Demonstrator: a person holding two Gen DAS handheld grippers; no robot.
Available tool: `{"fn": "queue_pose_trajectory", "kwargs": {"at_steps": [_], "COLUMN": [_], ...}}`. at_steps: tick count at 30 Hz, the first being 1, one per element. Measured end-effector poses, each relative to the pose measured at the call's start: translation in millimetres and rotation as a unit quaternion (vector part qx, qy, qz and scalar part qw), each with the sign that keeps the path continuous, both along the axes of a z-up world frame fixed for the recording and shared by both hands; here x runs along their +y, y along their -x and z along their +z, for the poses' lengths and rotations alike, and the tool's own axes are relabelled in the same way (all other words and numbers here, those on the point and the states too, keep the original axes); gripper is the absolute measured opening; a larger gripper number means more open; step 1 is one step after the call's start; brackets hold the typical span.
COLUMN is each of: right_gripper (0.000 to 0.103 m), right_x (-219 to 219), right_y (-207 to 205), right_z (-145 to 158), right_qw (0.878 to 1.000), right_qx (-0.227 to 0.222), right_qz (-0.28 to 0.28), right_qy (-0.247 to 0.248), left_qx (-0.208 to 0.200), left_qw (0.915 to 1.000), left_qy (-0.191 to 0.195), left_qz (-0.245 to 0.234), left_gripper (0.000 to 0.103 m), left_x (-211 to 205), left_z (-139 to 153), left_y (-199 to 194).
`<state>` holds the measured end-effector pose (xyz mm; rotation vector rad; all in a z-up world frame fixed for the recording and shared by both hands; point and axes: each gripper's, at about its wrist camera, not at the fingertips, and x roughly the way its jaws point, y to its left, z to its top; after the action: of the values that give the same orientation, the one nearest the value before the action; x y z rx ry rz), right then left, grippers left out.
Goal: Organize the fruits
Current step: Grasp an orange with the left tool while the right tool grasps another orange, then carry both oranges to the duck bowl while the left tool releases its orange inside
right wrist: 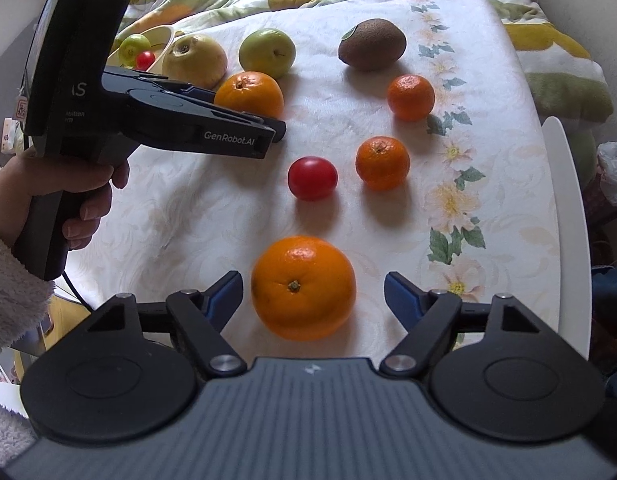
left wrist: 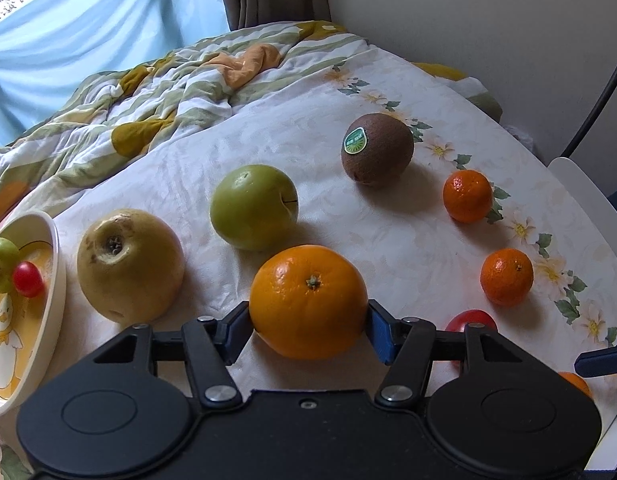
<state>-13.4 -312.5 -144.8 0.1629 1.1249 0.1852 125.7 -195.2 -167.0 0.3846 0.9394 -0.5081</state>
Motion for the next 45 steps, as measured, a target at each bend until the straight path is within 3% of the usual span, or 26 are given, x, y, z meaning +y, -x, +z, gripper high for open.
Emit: {"fn": "queue_pose_trajectory", "kwargs": {"at_steps": [8,18,29,45], "right_gripper": [0.074,0.074,0.074,0.073], "right_x": [4,6,13,44], "right_y": [-3,0,-4,-36], "right_z": [-6,2,34,97], "right_qw": [1.0,1.0,0.998,0.99], "right_qx": [0.009,-0.003,-0.045,-0.112], "right_qz": [0.014,0.019,0.042,0.088], "right_qy": [-0.005,0.001,0.01,0.008], "left_qx": [-0.002,-0.017,-0.045,-0.094], "left_qw": [0.9999,0.9985,0.994,0.977], "left_qy": [-0.002,0.016,0.04,0.067], "left_qz": [0.015,0.049,0.091,0.179], "left_gripper": [0.064,0.064,0.064,0.064], "left_x": [10,32,54,119], "left_z": [2,20,54,110], "left_y": [5,21,43,54]}}
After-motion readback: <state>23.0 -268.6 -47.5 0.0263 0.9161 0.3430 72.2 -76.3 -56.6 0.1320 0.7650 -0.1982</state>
